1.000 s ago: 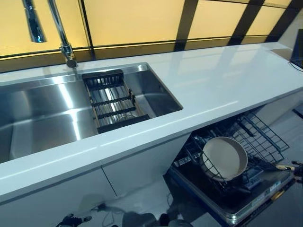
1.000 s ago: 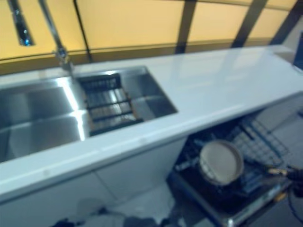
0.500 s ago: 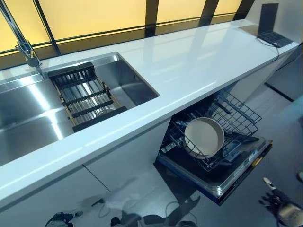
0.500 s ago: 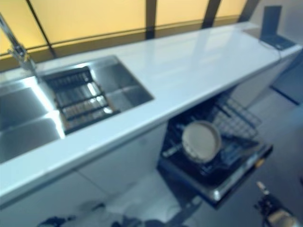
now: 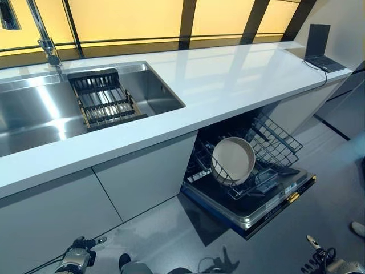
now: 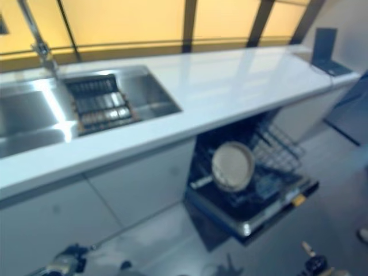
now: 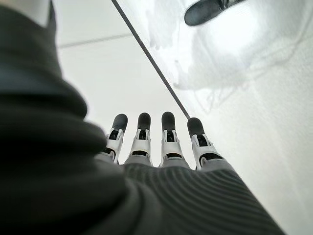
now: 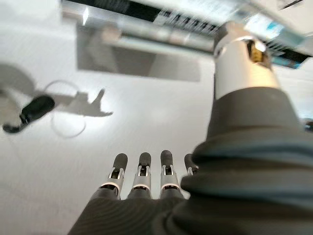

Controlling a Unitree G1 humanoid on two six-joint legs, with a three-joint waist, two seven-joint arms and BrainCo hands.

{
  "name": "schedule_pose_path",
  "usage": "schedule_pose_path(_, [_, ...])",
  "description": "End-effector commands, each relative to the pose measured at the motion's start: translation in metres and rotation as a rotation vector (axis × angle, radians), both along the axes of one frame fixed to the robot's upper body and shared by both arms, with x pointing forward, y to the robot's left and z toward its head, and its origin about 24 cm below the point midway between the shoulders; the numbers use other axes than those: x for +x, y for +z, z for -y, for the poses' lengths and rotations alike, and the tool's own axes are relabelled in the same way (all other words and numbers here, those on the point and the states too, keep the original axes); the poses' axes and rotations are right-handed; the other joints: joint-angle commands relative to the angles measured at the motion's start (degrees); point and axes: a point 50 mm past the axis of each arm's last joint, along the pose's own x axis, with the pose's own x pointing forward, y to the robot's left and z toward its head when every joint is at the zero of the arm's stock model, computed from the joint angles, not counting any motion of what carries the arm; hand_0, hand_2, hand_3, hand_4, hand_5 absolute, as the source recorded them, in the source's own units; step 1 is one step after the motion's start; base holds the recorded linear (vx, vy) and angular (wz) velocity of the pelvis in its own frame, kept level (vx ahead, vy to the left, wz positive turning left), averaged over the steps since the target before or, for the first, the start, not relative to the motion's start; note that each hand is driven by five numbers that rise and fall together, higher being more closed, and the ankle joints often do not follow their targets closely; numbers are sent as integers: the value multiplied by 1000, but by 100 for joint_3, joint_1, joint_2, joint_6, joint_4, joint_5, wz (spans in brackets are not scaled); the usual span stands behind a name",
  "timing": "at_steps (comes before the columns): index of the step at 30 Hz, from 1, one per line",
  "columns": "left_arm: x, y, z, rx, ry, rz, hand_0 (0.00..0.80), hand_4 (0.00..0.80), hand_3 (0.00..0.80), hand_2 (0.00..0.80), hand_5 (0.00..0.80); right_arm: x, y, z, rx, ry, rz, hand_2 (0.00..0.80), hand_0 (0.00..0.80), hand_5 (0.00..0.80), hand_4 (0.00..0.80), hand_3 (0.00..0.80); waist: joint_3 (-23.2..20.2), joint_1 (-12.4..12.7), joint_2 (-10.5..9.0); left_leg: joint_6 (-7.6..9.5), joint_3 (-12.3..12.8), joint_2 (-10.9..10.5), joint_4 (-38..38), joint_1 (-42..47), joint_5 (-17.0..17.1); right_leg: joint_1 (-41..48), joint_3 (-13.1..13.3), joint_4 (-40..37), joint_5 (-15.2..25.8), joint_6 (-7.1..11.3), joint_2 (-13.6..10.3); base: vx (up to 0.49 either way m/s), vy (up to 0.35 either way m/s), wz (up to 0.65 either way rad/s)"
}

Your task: Take plates into dishwasher

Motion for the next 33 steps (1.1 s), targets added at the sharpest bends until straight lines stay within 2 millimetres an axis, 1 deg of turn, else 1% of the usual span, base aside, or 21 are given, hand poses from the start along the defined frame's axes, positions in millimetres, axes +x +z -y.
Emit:
schedule_pose_path(1, [-15,2,-14,40,62,-59,0,0,0,0,0,15,22,24,-110,37,-16,0,0,0,0,0,265,359,190,188,-289,30,-394,-444,343,829,-124,-73,-348,-333,326,-170,-325,4])
schedule_pose_path(2, [-38,-4,-16,35,112,-98,0,0,0,0,0,16,27,28,-121,76,-41,0,0,0,0,0,320,420,258,108,-317,90,-876,-326,523,805,-147,-125,-324,-427,457,-133,-255,-3])
schedule_pose_path(4, [-59,-10,-14,15,157,-121,0,0,0,0,0,18,32,33,-155,147,-91,0,0,0,0,0,367,449,289,90,-213,75,-1281,-219,607,819,-151,-312,-199,-483,585,-168,-247,-5])
schedule_pose_path(6, [-73,-16,-9,-15,184,-143,0,0,0,0,0,19,34,37,-191,199,-88,0,0,0,0,0,422,415,284,97,19,36,-1168,-239,700,874,-206,-659,63,-524,708,-213,-236,1])
schedule_pose_path(8, [-70,-17,-5,-33,186,-122,0,0,0,0,0,29,36,35,-156,194,65,0,0,0,0,0,419,238,153,111,449,-54,-441,-135,403,941,-434,-1102,320,-580,630,-248,-199,42])
schedule_pose_path(10, [-60,-17,-1,-53,183,-73,0,0,0,0,0,32,36,35,-193,173,139,0,0,0,0,0,376,45,7,343,805,-161,715,64,-297,839,-611,-1365,555,-666,498,-295,-127,59])
schedule_pose_path(11, [-55,-18,1,-58,178,-52,0,0,0,0,0,29,35,36,-216,156,156,0,0,0,0,0,334,-19,-40,435,801,-271,1193,157,-651,776,-601,-1462,650,-663,459,-215,-81,23])
schedule_pose_path(12, [-51,-18,2,-63,176,-43,0,0,0,0,0,28,35,37,-227,144,165,0,0,0,0,0,309,-50,-67,472,803,-361,1472,231,-820,733,-603,-1517,708,-657,439,-199,-45,42])
schedule_pose_path(13, [-42,-17,5,-72,166,-12,0,0,0,0,0,25,36,39,-254,115,180,0,0,0,0,0,233,-137,-72,514,806,-559,1935,457,-1157,622,-619,-1593,810,-633,453,-194,-21,69])
schedule_pose_path(14, [-35,-16,7,-81,151,11,0,0,0,0,0,22,38,43,-273,87,194,0,0,0,0,0,176,-217,-36,500,721,-718,2295,657,-1222,512,-567,-1543,811,-675,527,-185,27,89])
schedule_pose_path(15, [-32,-16,9,-83,138,18,0,0,0,0,0,19,40,46,-282,67,194,0,0,0,0,0,128,-261,48,485,568,-850,2125,823,-1255,424,-563,-1444,768,-678,606,-143,142,78])
schedule_pose_path(16, [-29,-16,12,-94,128,25,0,0,0,0,0,16,40,47,-296,68,176,0,0,0,0,0,8,-401,249,515,458,-1065,1161,1564,-1338,211,-566,-1178,654,-685,767,-111,204,58])
schedule_pose_path(17, [-26,-16,13,-101,120,28,0,0,0,0,0,15,41,48,-302,61,167,0,0,0,0,0,-26,-477,338,512,444,-1127,308,1910,-1334,164,-574,-1084,614,-652,814,-97,190,48])
schedule_pose_path(18, [-25,-16,14,-104,118,29,0,0,0,0,0,15,41,48,-303,56,165,0,0,0,0,0,-31,-493,354,512,441,-1140,127,1972,-1330,159,-575,-1066,608,-646,823,-165,61,88])
schedule_pose_path(19, [-12,-14,18,-104,69,45,0,0,0,0,0,14,32,39,-286,-12,165,0,0,0,0,0,-32,-488,359,665,428,-1324,-479,1805,-1480,10,-716,-951,663,-515,789,-211,-27,116])
schedule_pose_path(20, [-6,-13,19,-106,52,50,0,0,0,0,0,9,26,34,-277,-7,143,0,0,0,0,0,-37,-486,310,673,294,-1398,-623,1788,-1506,-49,-729,-1061,801,-444,797,-220,-48,121])
schedule_pose_path(22, [-4,-14,22,-106,40,59,0,0,0,0,0,11,23,30,-259,9,98,0,0,0,0,0,-27,-447,266,659,232,-1460,-773,1784,-1440,-74,-726,-1288,1019,-345,782,-175,-8,63])
schedule_pose_path(25, [-8,-16,26,-98,29,53,0,0,0,0,0,18,31,36,-251,-31,79,0,0,0,0,0,-16,-363,258,718,318,-1483,-964,1665,-1271,49,-688,-1538,1074,-323,779,-207,88,8])
schedule_pose_path(28, [-11,-17,25,-90,23,62,0,0,0,0,0,18,31,37,-252,-7,63,0,0,0,0,0,-20,-326,276,798,360,-1619,-986,1587,-1255,65,-577,-1639,1135,-263,759,-158,181,-7])
schedule_pose_path(31, [-8,-15,23,-78,11,62,0,0,0,0,0,17,33,40,-251,25,46,0,0,0,0,0,-23,-329,285,804,483,-1619,-989,1612,-1229,127,-544,-1813,1269,-189,722,-97,127,-8])
schedule_pose_path(33, [-7,-12,19,-47,-8,40,0,0,0,0,0,14,33,40,-247,51,45,0,0,0,0,0,42,-329,249,846,445,-1739,-1032,1547,-1084,5,-475,-1881,1550,-151,755,-249,86,-6])
